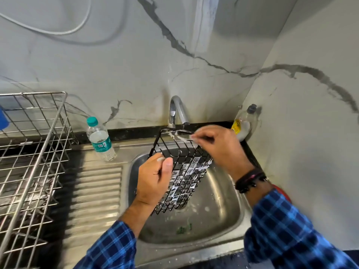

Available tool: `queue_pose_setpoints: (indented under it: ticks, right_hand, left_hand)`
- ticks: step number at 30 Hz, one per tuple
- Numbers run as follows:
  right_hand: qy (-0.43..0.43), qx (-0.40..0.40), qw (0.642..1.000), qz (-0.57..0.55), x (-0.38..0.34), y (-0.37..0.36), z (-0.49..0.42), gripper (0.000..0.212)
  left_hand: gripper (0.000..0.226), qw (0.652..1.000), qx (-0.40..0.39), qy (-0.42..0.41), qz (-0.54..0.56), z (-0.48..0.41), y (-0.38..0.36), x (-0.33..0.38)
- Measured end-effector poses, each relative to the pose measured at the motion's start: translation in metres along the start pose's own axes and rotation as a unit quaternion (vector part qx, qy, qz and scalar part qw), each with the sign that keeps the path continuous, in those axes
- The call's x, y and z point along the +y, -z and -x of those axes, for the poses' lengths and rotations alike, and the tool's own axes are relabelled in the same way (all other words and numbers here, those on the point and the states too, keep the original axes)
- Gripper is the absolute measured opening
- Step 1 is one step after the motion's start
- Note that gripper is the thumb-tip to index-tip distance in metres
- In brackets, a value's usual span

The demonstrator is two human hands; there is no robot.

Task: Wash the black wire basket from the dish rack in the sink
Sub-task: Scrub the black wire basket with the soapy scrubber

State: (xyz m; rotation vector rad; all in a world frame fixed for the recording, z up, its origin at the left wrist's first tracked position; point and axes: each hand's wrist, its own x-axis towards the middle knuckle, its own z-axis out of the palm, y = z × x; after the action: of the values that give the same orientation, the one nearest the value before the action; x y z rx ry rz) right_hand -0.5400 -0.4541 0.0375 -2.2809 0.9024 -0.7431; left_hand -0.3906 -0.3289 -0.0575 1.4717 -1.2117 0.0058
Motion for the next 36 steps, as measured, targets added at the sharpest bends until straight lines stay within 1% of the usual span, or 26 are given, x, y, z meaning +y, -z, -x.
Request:
queue_pose_setpoints:
  ticks: [1,2,5,7,8,9,10,13,16,17,18,20,22,25,27,29,31,34,36]
  right_hand:
    - [-0.004,0.014,1.000,-0.016,0.009,0.004,0.006,0.013]
    - [0.010,0.033,0.999,-0.028,0.013,0.004,0.012,0.013]
    - [0.106,0.065,0.992,-0.026,0.001,-0.013,0.019,0.012]
    - [0.141,0.078,0.987,-0.023,-0.007,-0.020,0.019,0.012]
    - [0.144,0.078,0.986,-0.024,-0.006,-0.018,0.020,0.012]
    - [0.133,0.079,0.988,-0.025,-0.002,-0.013,0.020,0.013]
    - [0.100,0.082,0.991,-0.026,0.004,-0.008,0.021,0.013]
    - [-0.041,0.102,0.994,-0.008,0.024,0.003,0.020,0.013]
    - [-0.122,0.098,0.987,0.024,0.036,-0.001,0.015,0.014]
    - [-0.146,0.098,0.984,0.002,0.037,-0.004,0.013,0.014]
    - [-0.173,0.101,0.979,-0.043,0.038,-0.004,0.013,0.013]
    - [-0.226,0.110,0.956,-0.152,0.039,-0.004,0.008,0.013]
    - [-0.229,0.130,0.944,-0.197,0.037,-0.004,0.002,0.014]
    - [-0.186,0.164,0.947,-0.206,0.030,-0.014,0.006,0.012]
    - [-0.157,0.149,0.962,-0.165,0.025,-0.024,0.027,0.013]
    - [-0.139,0.130,0.970,-0.152,0.028,-0.030,0.051,0.013]
    - [-0.146,0.099,0.974,-0.144,0.034,-0.028,0.069,0.012]
    - [-0.174,0.062,0.972,-0.149,0.033,-0.017,0.066,0.011]
    - [-0.141,0.085,0.976,-0.141,0.021,-0.014,0.042,0.012]
  left_hand:
    - [0.040,1.000,0.010,0.009,0.007,0.000,0.002,0.000]
    - [0.038,1.000,0.017,0.018,0.014,-0.001,0.003,0.000]
    - [0.038,0.999,0.026,0.039,0.018,-0.007,0.002,0.003]
    - [0.041,0.998,0.030,0.053,0.026,-0.008,0.000,0.005]
    - [0.044,0.997,0.032,0.058,0.032,-0.009,0.001,0.005]
    - [0.046,0.997,0.032,0.061,0.035,-0.009,0.001,0.005]
    - [0.048,0.997,0.028,0.061,0.036,-0.008,0.002,0.004]
    - [0.049,0.997,0.013,0.060,0.044,-0.006,0.003,0.005]
    - [0.047,0.995,0.018,0.075,0.067,-0.001,0.001,0.005]
    - [0.047,0.993,0.023,0.084,0.080,0.000,0.003,0.006]
    - [0.048,0.991,0.023,0.093,0.092,0.001,0.003,0.005]
    - [0.054,0.984,0.016,0.132,0.115,0.003,0.005,0.003]
    - [0.058,0.962,0.019,0.208,0.174,0.002,0.008,0.003]
    - [0.060,0.891,0.072,0.337,0.295,-0.001,0.009,0.009]
    - [0.054,0.836,0.122,0.432,0.316,-0.006,0.009,0.011]
    - [0.061,0.803,0.138,0.498,0.296,-0.008,0.011,0.004]
    - [0.065,0.791,0.145,0.521,0.286,-0.007,0.014,-0.001]
    - [0.063,0.789,0.128,0.534,0.274,-0.003,0.016,-0.003]
    - [0.066,0.778,0.109,0.557,0.271,0.002,0.014,-0.005]
